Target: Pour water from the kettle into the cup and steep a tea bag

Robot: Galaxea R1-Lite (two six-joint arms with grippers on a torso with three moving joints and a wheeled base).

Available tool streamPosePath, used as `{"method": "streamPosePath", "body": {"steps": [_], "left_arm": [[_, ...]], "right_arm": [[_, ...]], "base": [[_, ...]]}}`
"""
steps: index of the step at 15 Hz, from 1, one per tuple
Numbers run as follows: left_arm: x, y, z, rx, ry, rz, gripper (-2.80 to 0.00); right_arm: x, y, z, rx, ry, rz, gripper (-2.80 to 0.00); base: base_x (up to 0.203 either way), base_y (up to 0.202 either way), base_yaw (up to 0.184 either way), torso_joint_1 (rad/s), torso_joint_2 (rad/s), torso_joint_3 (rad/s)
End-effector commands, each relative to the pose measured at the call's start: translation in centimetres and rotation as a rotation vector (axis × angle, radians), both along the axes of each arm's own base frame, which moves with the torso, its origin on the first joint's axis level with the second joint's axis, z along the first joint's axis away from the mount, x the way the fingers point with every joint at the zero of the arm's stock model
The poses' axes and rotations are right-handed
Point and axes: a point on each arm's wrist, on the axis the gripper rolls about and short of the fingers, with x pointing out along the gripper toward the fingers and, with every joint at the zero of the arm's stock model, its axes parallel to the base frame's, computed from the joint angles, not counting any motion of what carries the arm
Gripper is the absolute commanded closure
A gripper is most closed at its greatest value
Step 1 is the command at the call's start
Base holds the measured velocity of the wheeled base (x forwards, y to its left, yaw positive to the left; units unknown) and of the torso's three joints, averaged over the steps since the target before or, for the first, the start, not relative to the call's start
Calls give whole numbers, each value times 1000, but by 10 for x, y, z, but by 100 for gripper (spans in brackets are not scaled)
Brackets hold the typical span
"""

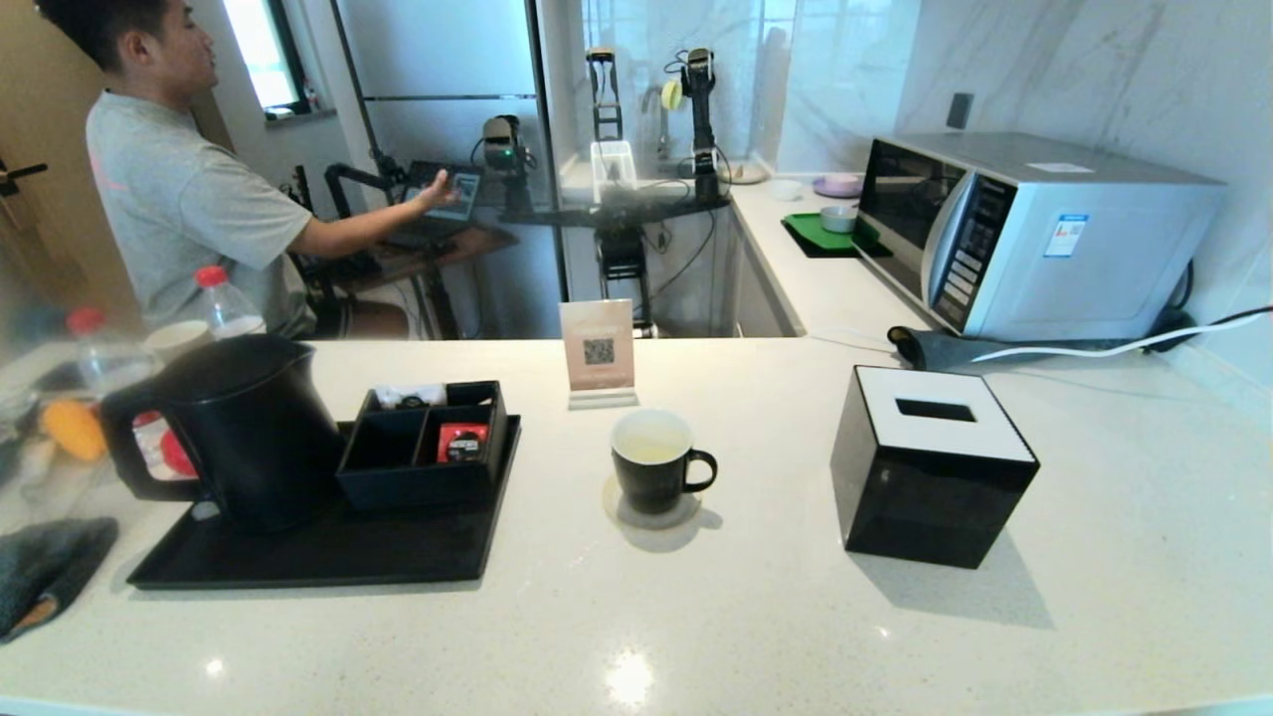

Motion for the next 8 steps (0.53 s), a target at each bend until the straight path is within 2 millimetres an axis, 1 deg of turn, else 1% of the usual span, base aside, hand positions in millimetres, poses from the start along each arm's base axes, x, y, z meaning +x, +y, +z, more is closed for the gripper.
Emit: {"method": "streamPosePath", "body": {"steps": [1, 3, 4, 5, 6, 8], "left_arm": [[0, 0, 0, 0, -1, 1, 0], [0, 0, 0, 0, -1, 1, 0], [0, 0, 0, 0, -1, 1, 0], [0, 0, 0, 0, -1, 1, 0], [0, 0, 0, 0, -1, 1, 0], [0, 0, 0, 0, -1, 1, 0]], "right_arm": [[-6, 0, -30, -9, -70, 54, 0], [-15, 0, -40, -13, -122, 69, 0], [-20, 0, -49, -16, -121, 74, 0], [-22, 0, -59, -12, -56, 77, 0], [-22, 0, -64, 7, -11, 80, 0], [-22, 0, -65, 26, -9, 82, 0]], "base": [[0, 0, 0, 0, 0, 0], [0, 0, 0, 0, 0, 0], [0, 0, 0, 0, 0, 0], [0, 0, 0, 0, 0, 0], [0, 0, 0, 0, 0, 0], [0, 0, 0, 0, 0, 0]]}}
